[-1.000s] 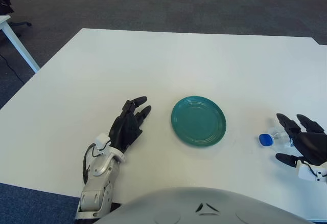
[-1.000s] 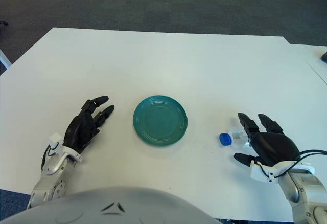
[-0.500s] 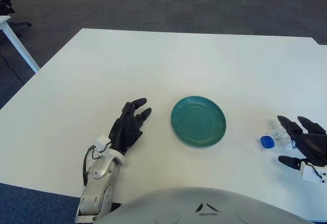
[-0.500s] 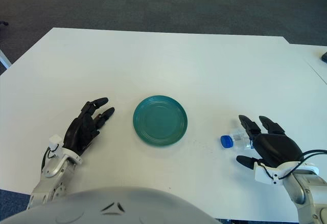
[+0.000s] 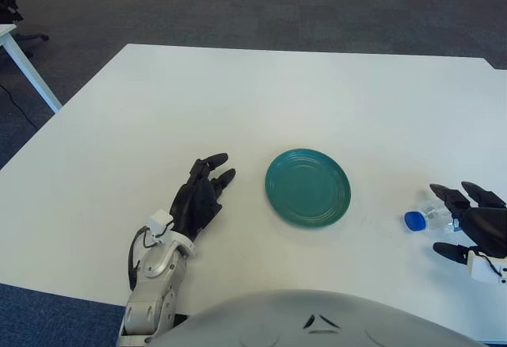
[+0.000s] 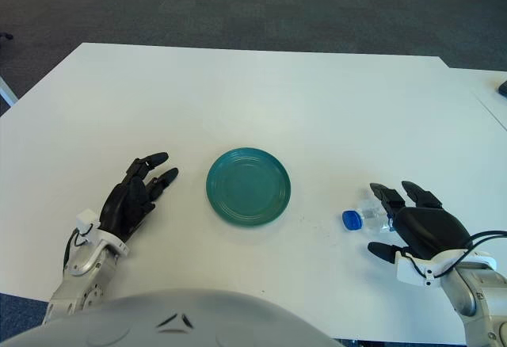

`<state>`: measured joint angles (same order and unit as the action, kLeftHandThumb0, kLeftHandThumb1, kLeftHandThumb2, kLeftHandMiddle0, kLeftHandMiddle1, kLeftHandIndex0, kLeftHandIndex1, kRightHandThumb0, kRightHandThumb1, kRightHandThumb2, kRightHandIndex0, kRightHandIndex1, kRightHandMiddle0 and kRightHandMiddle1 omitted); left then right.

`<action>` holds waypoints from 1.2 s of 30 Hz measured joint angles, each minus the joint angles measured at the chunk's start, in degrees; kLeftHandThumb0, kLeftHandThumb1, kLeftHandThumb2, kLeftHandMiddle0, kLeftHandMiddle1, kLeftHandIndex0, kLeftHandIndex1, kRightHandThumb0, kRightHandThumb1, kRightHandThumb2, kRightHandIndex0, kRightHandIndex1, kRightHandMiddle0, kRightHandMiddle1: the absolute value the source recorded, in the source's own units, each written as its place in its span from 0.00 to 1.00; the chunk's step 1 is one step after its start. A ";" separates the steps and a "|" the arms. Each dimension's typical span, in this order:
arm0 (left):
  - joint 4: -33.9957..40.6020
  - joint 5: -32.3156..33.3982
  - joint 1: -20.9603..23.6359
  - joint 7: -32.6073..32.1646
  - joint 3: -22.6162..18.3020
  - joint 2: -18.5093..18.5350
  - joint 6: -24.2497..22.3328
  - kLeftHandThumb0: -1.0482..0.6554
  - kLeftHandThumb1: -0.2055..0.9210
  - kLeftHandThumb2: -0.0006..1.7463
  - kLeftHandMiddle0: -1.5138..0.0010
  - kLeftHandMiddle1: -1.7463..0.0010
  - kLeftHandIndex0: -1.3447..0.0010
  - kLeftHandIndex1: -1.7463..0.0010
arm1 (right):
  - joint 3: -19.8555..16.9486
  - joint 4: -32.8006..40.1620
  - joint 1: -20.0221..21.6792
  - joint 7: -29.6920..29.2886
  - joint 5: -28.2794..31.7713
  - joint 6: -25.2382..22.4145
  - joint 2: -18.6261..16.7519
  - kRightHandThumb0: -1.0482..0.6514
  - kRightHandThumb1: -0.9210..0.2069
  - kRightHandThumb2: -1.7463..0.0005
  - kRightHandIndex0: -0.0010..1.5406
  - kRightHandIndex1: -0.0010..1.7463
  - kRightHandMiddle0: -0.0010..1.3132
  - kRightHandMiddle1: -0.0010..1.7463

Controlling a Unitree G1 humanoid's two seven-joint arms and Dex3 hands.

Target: Put the bottle into the plate.

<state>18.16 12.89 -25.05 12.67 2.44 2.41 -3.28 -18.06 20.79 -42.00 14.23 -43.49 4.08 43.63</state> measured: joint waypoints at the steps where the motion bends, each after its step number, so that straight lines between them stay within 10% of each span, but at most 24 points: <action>1: -0.02 -0.09 0.00 -0.11 0.00 -0.03 0.01 0.23 1.00 0.53 0.74 0.71 0.95 0.35 | -0.05 0.21 0.01 -0.13 -0.01 -0.38 -0.51 0.00 0.00 0.68 0.14 0.50 0.00 0.71; 4: -0.11 -0.58 0.02 -0.69 -0.02 -0.20 0.04 0.23 1.00 0.53 0.74 0.68 0.93 0.34 | -0.32 0.53 0.04 -0.58 -0.02 -1.27 -1.99 0.00 0.00 0.71 0.36 0.87 0.15 0.92; 16: -0.05 -1.97 0.03 -4.62 -0.25 -3.02 0.42 0.22 1.00 0.42 0.74 0.51 0.81 0.24 | -0.87 1.05 0.29 -2.94 1.88 -3.17 -7.07 0.06 0.00 0.71 0.73 1.00 0.77 1.00; 21: -0.25 -2.75 -0.26 -4.88 -0.22 -3.25 2.62 0.23 1.00 0.42 0.73 0.45 0.79 0.16 | -0.87 0.97 0.30 -4.50 1.77 -2.72 -7.57 0.15 0.05 0.71 0.75 1.00 0.82 1.00; 25: -0.75 -3.86 -0.35 -5.02 0.03 -3.60 5.02 0.23 1.00 0.42 0.72 0.39 0.78 0.11 | -0.87 0.67 0.28 -5.77 1.70 -2.11 -7.88 0.28 0.30 0.48 0.77 1.00 0.85 1.00; 36: -1.29 -4.32 -0.43 -5.76 0.55 -5.60 7.27 0.22 1.00 0.43 0.73 0.27 0.75 0.05 | -1.54 0.08 0.73 -8.10 3.57 -1.79 -10.32 0.44 0.60 0.18 0.82 1.00 0.88 1.00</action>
<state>16.87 8.56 -25.48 6.91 2.99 -3.18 3.99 -19.59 20.87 -41.26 6.13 -39.92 2.30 33.31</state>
